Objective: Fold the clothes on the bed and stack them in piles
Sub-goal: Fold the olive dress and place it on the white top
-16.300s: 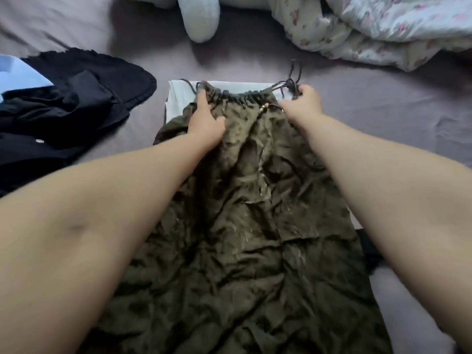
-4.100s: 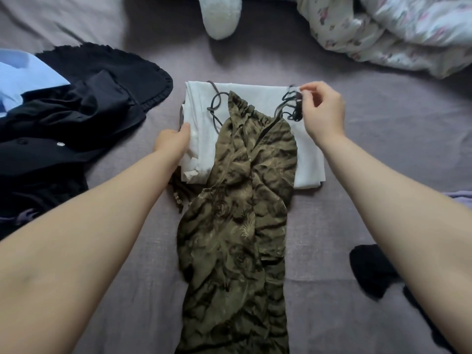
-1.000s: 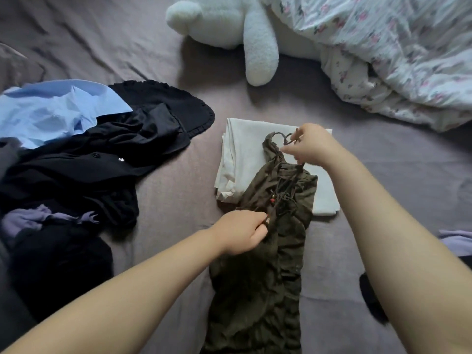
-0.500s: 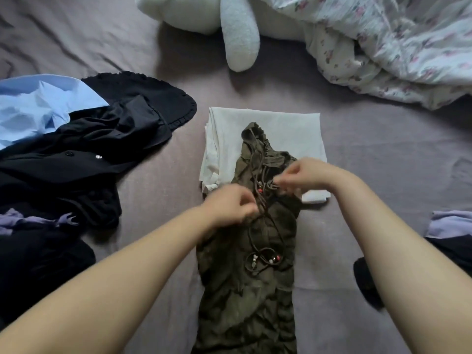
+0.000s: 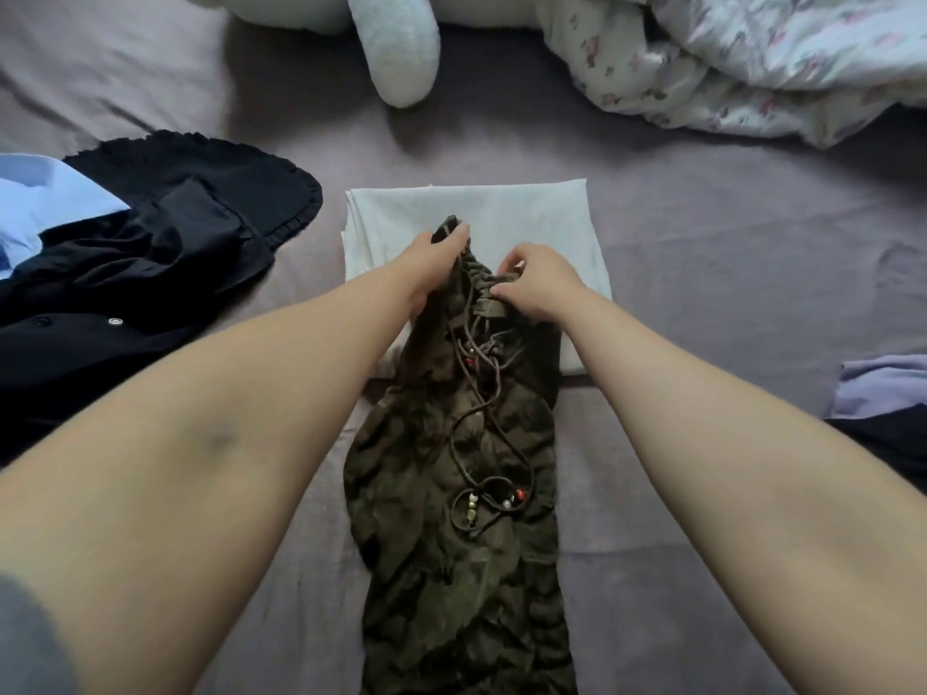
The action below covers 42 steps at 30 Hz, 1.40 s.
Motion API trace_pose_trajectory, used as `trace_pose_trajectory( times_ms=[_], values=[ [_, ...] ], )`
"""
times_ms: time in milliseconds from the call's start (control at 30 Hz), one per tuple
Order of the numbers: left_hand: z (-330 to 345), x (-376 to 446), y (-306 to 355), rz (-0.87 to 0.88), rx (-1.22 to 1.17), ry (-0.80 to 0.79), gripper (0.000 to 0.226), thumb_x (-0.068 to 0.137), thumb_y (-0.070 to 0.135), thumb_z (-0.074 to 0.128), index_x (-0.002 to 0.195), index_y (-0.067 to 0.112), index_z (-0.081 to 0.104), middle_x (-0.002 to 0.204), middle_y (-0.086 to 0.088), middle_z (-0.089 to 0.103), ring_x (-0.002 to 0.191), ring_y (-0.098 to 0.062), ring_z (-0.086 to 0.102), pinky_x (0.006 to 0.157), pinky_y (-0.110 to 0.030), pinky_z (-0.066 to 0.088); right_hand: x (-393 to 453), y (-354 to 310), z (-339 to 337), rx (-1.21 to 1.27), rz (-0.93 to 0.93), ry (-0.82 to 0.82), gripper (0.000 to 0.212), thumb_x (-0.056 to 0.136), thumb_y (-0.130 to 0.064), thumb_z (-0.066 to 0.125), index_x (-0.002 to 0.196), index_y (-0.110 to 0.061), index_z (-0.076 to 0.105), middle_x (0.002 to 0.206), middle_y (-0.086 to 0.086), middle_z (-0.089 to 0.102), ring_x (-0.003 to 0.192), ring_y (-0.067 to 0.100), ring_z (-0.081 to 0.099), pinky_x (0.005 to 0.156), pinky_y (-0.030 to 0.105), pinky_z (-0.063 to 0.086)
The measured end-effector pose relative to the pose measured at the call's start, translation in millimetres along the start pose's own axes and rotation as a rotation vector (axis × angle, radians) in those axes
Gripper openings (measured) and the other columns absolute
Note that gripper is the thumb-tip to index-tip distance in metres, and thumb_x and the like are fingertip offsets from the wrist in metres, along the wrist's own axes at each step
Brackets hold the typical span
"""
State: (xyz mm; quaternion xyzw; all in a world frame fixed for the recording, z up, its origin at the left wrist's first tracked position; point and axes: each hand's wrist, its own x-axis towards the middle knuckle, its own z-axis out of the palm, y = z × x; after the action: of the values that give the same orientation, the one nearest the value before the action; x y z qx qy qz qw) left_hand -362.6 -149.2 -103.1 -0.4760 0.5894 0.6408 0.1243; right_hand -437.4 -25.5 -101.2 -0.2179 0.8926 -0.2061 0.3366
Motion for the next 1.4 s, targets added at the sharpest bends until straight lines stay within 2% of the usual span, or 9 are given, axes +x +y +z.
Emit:
trace_pose_trajectory(
  times_ms=[133,233,467,700,1067,1167,1267,1333,1400],
  values=[
    [-1.2,-11.3,-6.1,0.189,-0.028,-0.1,0.014,0.098,0.017,0.05,0.107,0.015,0.061,0.093,-0.008,0.063,0.083,-0.02,0.062,0.076,-0.029,0.053,-16.8,12.4,-12.6,0.188,-0.083,0.075,0.013,0.083,-0.007,0.06,0.086,-0.02,0.057,0.089,-0.001,0.056,0.076,0.016,0.053,0.058,0.016,0.04],
    [-8.3,-41.6,-12.5,0.311,-0.041,-0.116,0.019,0.097,0.009,0.051,0.112,0.018,0.059,0.091,-0.003,0.064,0.074,-0.011,0.064,0.063,-0.02,0.053,-34.0,22.0,-16.7,0.305,-0.084,0.108,0.019,0.083,-0.009,0.065,0.098,-0.02,0.059,0.085,-0.006,0.054,0.069,0.008,0.05,0.06,0.015,0.041],
    [-22.1,-113.0,-54.2,0.461,0.233,-0.155,0.024,0.091,0.002,0.056,0.101,0.021,0.067,0.105,-0.002,0.068,0.107,-0.02,0.062,0.098,-0.036,0.049,-106.3,7.9,-19.4,0.188,-0.193,-0.021,0.021,0.082,-0.01,0.065,0.1,-0.019,0.07,0.089,-0.006,0.06,0.074,0.008,0.055,0.06,0.01,0.039],
    [-26.1,-189.3,-130.5,0.591,0.471,-0.11,0.038,0.079,-0.009,0.057,0.094,0.024,0.067,0.114,0.002,0.057,0.111,-0.002,0.051,0.094,-0.005,0.033,-205.3,35.1,30.3,0.113,-0.358,-0.044,0.019,0.08,-0.013,0.07,0.096,-0.021,0.07,0.09,-0.011,0.053,0.089,0.007,0.054,0.083,0.023,0.045],
    [-31.1,-204.2,-242.7,0.763,0.931,-0.243,0.034,0.075,-0.004,0.056,0.097,0.016,0.073,0.111,-0.005,0.065,0.106,-0.025,0.06,0.087,-0.037,0.053,-252.6,90.4,107.2,-0.065,-0.339,-0.272,0.025,0.082,-0.035,0.072,0.105,-0.026,0.07,0.101,-0.009,0.066,0.098,0.011,0.061,0.086,0.036,0.051],
    [-37.2,-200.7,-245.8,1.028,1.209,-0.376,0.029,0.065,0.014,0.067,0.093,0.017,0.073,0.111,-0.008,0.067,0.121,-0.033,0.055,0.094,-0.042,0.051,-240.9,84.1,96.9,0.001,-0.336,-0.034,0.031,0.078,-0.045,0.074,0.096,-0.02,0.071,0.089,-0.004,0.068,0.083,0.015,0.064,0.074,0.036,0.053],
    [-38.3,-201.4,-241.6,1.03,1.203,-0.478,0.024,0.071,0.038,0.058,0.081,0.024,0.074,0.123,-0.004,0.064,0.137,-0.026,0.039,0.112,-0.046,0.03,-218.1,71.5,85.4,-0.067,-0.344,0.241,0.037,0.079,-0.044,0.073,0.102,-0.015,0.068,0.098,0.005,0.063,0.094,0.024,0.061,0.079,0.035,0.049],
    [-35.4,-188.4,-224.6,1.018,1.049,-0.261,0.023,0.074,0.037,0.056,0.069,0.02,0.07,0.12,-0.006,0.066,0.131,-0.028,0.046,0.109,-0.05,0.035,-198.1,66.1,81.8,-0.151,-0.197,0.16,0.06,0.076,-0.048,0.074,0.124,-0.015,0.057,0.12,0.009,0.056,0.117,0.028,0.051,0.098,0.041,0.042],
    [-36.0,-165.7,-203.1,0.845,0.916,0.104,0.028,0.076,0.038,0.062,0.091,0.016,0.068,0.128,-0.011,0.058,0.129,-0.033,0.046,0.103,-0.052,0.039,-180.7,64.4,81.1,-0.193,-0.014,-0.022,0.083,0.07,-0.053,0.077,0.137,-0.018,0.045,0.136,0.01,0.046,0.13,0.03,0.04,0.108,0.044,0.035]
  ],
)
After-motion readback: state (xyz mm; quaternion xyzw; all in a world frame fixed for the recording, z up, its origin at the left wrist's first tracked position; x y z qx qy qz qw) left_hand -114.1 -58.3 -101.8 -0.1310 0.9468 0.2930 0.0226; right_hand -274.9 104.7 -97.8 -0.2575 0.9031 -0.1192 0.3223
